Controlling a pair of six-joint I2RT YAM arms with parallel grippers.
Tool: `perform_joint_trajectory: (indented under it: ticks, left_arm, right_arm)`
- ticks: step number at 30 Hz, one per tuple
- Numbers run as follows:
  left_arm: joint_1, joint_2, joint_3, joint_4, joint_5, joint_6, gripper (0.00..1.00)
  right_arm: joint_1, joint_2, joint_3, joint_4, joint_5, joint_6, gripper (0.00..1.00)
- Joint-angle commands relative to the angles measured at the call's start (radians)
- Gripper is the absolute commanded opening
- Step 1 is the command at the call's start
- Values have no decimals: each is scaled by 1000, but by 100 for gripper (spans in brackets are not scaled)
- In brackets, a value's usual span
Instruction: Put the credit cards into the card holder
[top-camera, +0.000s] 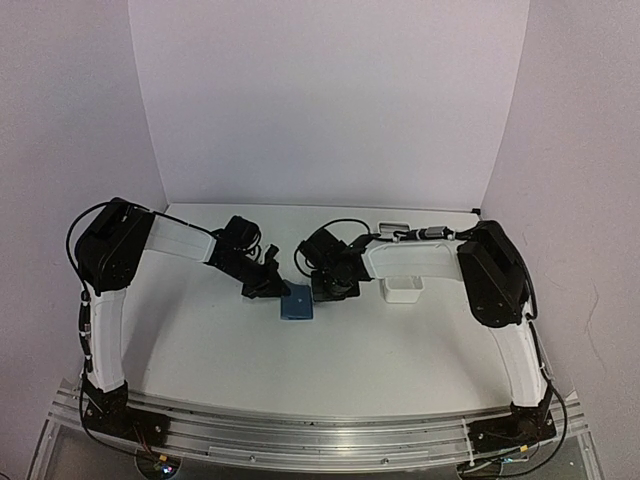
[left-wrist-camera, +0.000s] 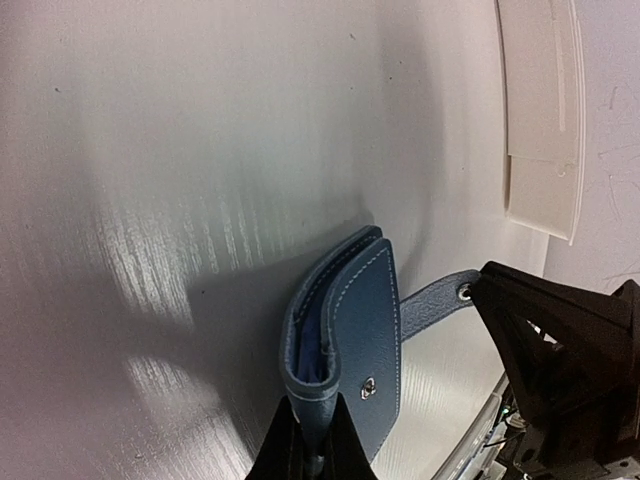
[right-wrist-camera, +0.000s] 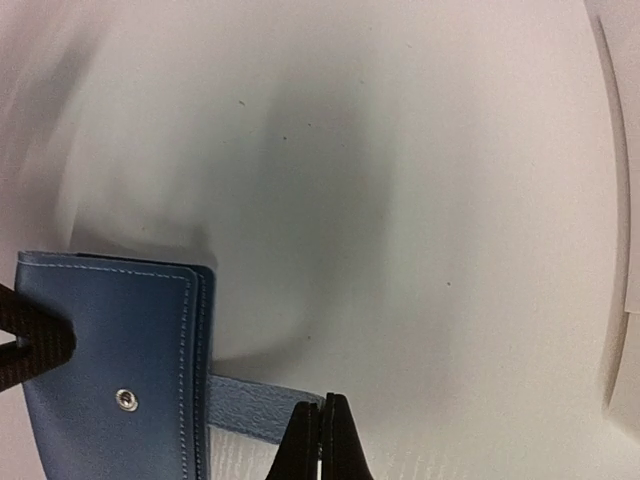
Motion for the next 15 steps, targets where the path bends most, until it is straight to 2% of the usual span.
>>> perform_joint_trajectory:
  ticks: [1, 4, 7, 11, 15]
  left_arm:
    - [10, -15, 8, -43, -54, 43, 0]
    - [10, -23, 3, -41, -59, 46, 0]
    - [10, -26, 6, -40, -64, 52, 0]
    - [10, -16, 10, -41, -65, 52, 0]
    - [10, -15, 11, -37, -61, 49, 0]
  right_arm:
    - [-22, -63, -16, -14, -75, -30, 8]
    - [-23, -82, 0, -11, -98, -64, 30]
    - [-23, -98, 13, 14, -153, -93, 41]
    - [-23, -87, -15, 61, -220, -85, 46]
    - [-23, -46, -17, 85, -219, -65, 43]
